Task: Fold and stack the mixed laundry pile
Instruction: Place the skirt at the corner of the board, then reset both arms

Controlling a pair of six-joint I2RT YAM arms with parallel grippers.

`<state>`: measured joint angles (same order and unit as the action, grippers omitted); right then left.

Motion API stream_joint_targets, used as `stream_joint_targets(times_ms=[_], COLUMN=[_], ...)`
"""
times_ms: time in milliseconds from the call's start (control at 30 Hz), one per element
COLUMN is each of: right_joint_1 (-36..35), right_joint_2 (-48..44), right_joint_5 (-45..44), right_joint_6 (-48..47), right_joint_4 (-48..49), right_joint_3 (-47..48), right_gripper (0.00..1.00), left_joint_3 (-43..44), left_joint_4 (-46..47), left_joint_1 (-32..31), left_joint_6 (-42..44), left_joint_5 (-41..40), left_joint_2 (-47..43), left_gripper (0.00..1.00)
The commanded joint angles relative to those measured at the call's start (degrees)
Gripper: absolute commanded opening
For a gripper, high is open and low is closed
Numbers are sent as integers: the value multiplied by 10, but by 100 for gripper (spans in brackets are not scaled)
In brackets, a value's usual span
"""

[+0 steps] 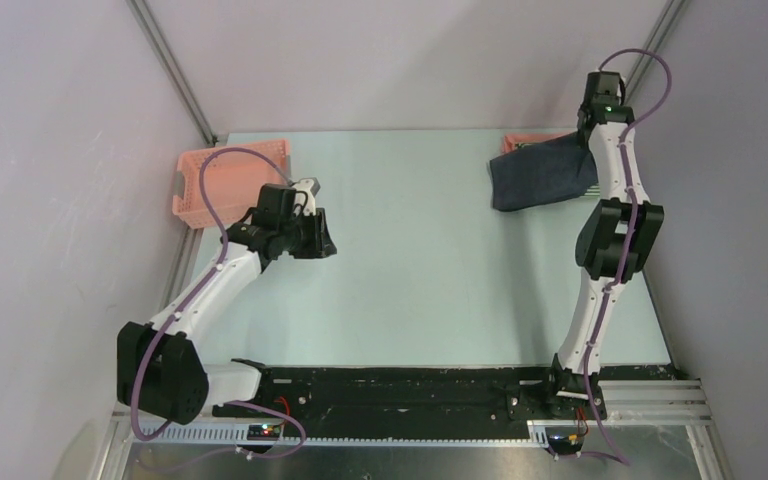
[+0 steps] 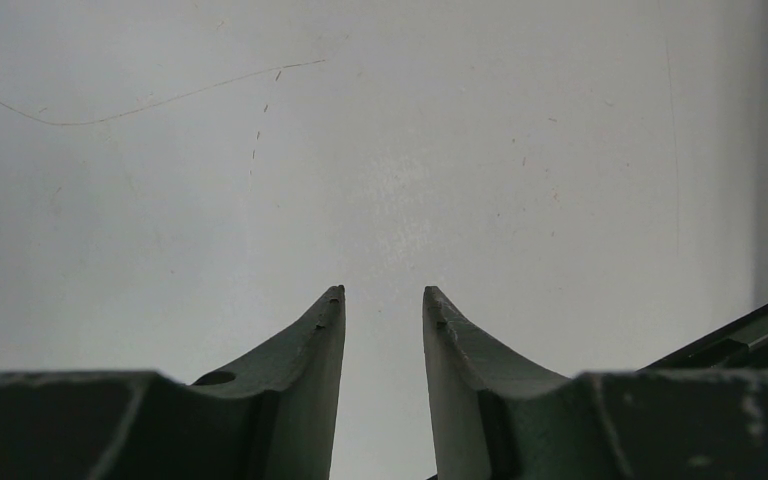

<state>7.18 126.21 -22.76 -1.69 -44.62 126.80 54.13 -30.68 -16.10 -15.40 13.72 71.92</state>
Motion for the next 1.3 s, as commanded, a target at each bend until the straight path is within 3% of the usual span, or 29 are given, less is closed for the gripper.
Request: stream_joint_targets(times_ms=[0, 200, 267, 367, 433, 600, 767, 833, 867, 933, 1033, 1167, 1267], right_joint_1=[33, 67, 70, 74, 75, 75, 61, 50, 46, 33, 8, -29, -53], right_joint_2=[-3, 62, 81, 94, 78, 5, -80, -121, -152, -207, -284, -416, -520], right_joint_5=[27, 48, 35, 22, 26, 50, 79, 82, 84, 93, 116, 146, 219], right_joint_6=[14, 12, -8, -9, -3, 13, 63, 81, 87, 102, 123, 160, 189], right_joint_4=[51, 117, 133, 116, 109, 107, 45, 26, 17, 18, 20, 17, 22], right_joint_3=[-1, -9, 2, 32, 23, -42, -100, -135, -162, -211, -276, -371, -445], right_gripper=[0, 2, 10, 39, 48, 61, 72, 82, 95, 99, 99, 99, 99], left_joint_3=[8, 9, 8, 8, 9, 14, 26, 36, 45, 58, 75, 87, 79], left_joint_4=[5, 3, 2, 2, 2, 2, 0, 0, 0, 0, 1, 7, 24], left_joint_1=[3, 4, 4, 4, 3, 4, 4, 4, 4, 3, 3, 4, 3], left_joint_6=[13, 14, 14, 13, 11, 13, 13, 11, 10, 6, 4, 11, 15], left_joint_5=[6, 5, 5, 4, 6, 6, 7, 7, 7, 9, 9, 7, 23], left_joint_2=[3, 10, 10, 9, 8, -3, -30, -41, -45, -57, -79, -106, -136], left_gripper=[40, 41, 41, 41, 41, 43, 46, 51, 53, 60, 96, 100, 100])
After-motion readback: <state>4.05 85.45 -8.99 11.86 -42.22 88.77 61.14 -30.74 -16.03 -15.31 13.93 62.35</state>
